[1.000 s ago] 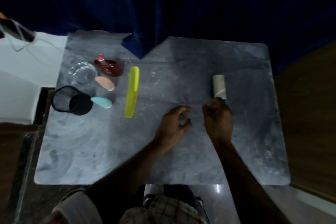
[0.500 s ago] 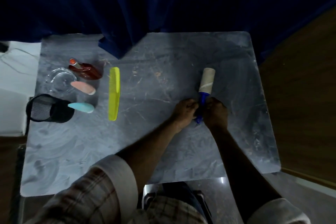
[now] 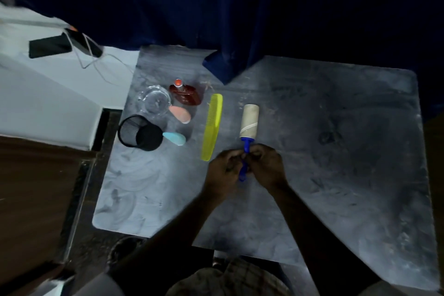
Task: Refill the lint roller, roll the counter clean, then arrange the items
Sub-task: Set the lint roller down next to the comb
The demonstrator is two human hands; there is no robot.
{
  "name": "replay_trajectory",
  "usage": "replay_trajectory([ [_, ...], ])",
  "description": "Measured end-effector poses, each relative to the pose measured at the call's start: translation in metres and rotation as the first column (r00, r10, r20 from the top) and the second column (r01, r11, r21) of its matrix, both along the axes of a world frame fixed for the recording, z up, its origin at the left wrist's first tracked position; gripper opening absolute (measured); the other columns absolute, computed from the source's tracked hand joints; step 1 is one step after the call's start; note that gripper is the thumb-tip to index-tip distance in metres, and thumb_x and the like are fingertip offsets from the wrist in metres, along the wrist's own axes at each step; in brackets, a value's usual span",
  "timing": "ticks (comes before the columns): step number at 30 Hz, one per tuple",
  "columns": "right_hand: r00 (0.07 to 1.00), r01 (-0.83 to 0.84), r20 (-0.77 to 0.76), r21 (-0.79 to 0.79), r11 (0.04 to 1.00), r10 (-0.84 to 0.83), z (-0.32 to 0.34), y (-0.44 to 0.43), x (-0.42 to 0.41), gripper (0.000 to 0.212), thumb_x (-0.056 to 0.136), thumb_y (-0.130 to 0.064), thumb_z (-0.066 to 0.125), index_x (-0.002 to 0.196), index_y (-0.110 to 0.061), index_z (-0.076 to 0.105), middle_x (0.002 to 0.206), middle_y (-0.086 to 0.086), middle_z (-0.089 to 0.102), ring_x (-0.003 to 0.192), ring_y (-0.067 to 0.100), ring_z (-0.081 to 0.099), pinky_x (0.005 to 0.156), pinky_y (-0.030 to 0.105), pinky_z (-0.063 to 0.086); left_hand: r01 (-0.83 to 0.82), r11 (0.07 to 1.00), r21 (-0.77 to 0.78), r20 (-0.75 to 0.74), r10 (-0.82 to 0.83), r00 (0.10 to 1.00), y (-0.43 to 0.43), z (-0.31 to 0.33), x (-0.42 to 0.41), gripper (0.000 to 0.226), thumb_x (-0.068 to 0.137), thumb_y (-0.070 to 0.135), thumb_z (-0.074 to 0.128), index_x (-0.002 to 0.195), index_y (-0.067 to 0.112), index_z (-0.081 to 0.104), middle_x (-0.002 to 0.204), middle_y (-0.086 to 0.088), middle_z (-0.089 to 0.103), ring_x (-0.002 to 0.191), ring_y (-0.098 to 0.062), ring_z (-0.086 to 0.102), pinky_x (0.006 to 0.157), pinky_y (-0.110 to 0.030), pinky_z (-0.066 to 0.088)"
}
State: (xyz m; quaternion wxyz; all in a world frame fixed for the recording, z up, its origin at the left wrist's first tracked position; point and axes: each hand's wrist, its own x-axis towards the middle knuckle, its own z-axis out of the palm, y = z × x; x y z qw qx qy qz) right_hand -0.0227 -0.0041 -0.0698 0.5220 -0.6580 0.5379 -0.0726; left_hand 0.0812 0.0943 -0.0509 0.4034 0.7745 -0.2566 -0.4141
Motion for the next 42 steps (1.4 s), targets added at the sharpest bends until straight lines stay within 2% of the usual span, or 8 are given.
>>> replay_trajectory([
  [3, 0.994, -0.083, -0.073, 0.038, 0.996, 0.086, 0.0, 0.005, 0.027, 0.015, 0.088, -0.028, 0.064, 0.094, -0.016, 0.069, 0.088, 0.007, 0.075, 0.082, 0.027, 0.073, 0.079, 0.047, 0.061, -0.028, 1.0, -0.009, 0.029, 0.028, 0.999, 0.012, 0.001, 0.023, 0.033, 0.095, -0.017, 0.058, 0.124, -0.008, 0.072, 0.117, -0.015, 0.074, 0.092, 0.004, 0.072, 0.079, -0.002, 0.05],
  [6, 0.997, -0.061, -0.043, -0.003, 0.998, 0.06, 0.003, 0.008, 0.044, 0.009, 0.087, -0.019, 0.067, 0.091, -0.012, 0.072, 0.085, 0.011, 0.076, 0.078, 0.029, 0.074, 0.075, 0.05, 0.061, -0.031, 0.999, -0.027, 0.03, 0.031, 0.999, 0.015, -0.001, 0.038, 0.035, 0.096, -0.013, 0.058, 0.126, -0.004, 0.072, 0.121, -0.017, 0.075, 0.101, -0.015, 0.071, 0.086, -0.012, 0.054],
  [10, 0.991, -0.094, -0.108, -0.114, 0.989, 0.082, 0.005, 0.009, 0.058, 0.01, 0.084, -0.017, 0.069, 0.088, -0.009, 0.074, 0.082, 0.012, 0.076, 0.077, 0.03, 0.073, 0.076, 0.05, 0.059, -0.037, 0.999, -0.026, 0.011, 0.037, 0.999, 0.017, -0.008, 0.047, 0.036, 0.097, -0.013, 0.053, 0.125, -0.001, 0.073, 0.108, -0.005, 0.073, 0.085, 0.012, 0.071, 0.076, -0.004, 0.052],
  [15, 0.995, -0.011, -0.101, -0.056, 0.998, 0.005, 0.002, 0.012, 0.062, 0.012, 0.086, -0.015, 0.068, 0.093, -0.006, 0.073, 0.086, 0.017, 0.076, 0.079, 0.036, 0.074, 0.075, 0.056, 0.059, -0.025, 0.999, -0.027, -0.034, 0.024, 0.999, 0.016, -0.013, 0.056, 0.038, 0.099, -0.007, 0.057, 0.133, 0.002, 0.07, 0.126, -0.016, 0.074, 0.112, -0.025, 0.074, 0.1, -0.034, 0.06],
  [21, 0.987, -0.036, -0.159, -0.121, 0.992, 0.016, 0.011, 0.018, 0.06, 0.018, 0.089, -0.019, 0.067, 0.098, -0.004, 0.071, 0.09, 0.019, 0.075, 0.084, 0.037, 0.073, 0.077, 0.056, 0.058, 0.068, 0.997, -0.038, 0.027, -0.067, 0.997, 0.018, -0.016, 0.062, 0.038, 0.099, -0.002, 0.06, 0.135, 0.007, 0.069, 0.129, -0.008, 0.073, 0.107, -0.007, 0.067, 0.086, 0.001, 0.046],
  [34, 0.921, -0.232, -0.374, -0.314, 0.921, 0.104, 0.033, 0.024, 0.055, 0.025, 0.091, -0.027, 0.062, 0.104, -0.007, 0.067, 0.104, 0.013, 0.072, 0.096, 0.03, 0.069, 0.082, 0.039, 0.056, 0.081, 0.995, -0.049, 0.106, -0.075, 0.992, 0.024, -0.01, 0.054, 0.04, 0.099, -0.003, 0.061, 0.139, 0.0, 0.066, 0.131, -0.012, 0.072, 0.111, -0.012, 0.064, 0.084, 0.005, 0.042],
  [40, 0.919, -0.245, -0.377, -0.309, 0.919, 0.118, 0.033, 0.027, 0.045, 0.036, 0.089, -0.038, 0.065, 0.113, -0.012, 0.062, 0.114, 0.009, 0.068, 0.107, 0.027, 0.065, 0.086, 0.034, 0.053, -0.001, 0.994, -0.113, 0.093, 0.012, 0.996, 0.041, 0.008, 0.043, 0.035, 0.101, 0.001, 0.062, 0.136, 0.007, 0.068, 0.125, -0.002, 0.071, 0.11, -0.014, 0.069, 0.096, -0.017, 0.057],
  [42, 0.928, -0.233, -0.357, -0.322, 0.918, 0.11, 0.032, 0.025, 0.036, 0.039, 0.088, -0.037, 0.065, 0.116, -0.01, 0.06, 0.118, 0.01, 0.066, 0.114, 0.029, 0.062, 0.09, 0.034, 0.049, -0.035, 0.992, -0.119, 0.131, 0.051, 0.99, 0.05, 0.01, 0.036, 0.034, 0.101, 0.006, 0.062, 0.133, 0.014, 0.071, 0.126, -0.002, 0.074, 0.111, -0.012, 0.07, 0.094, -0.011, 0.052],
])
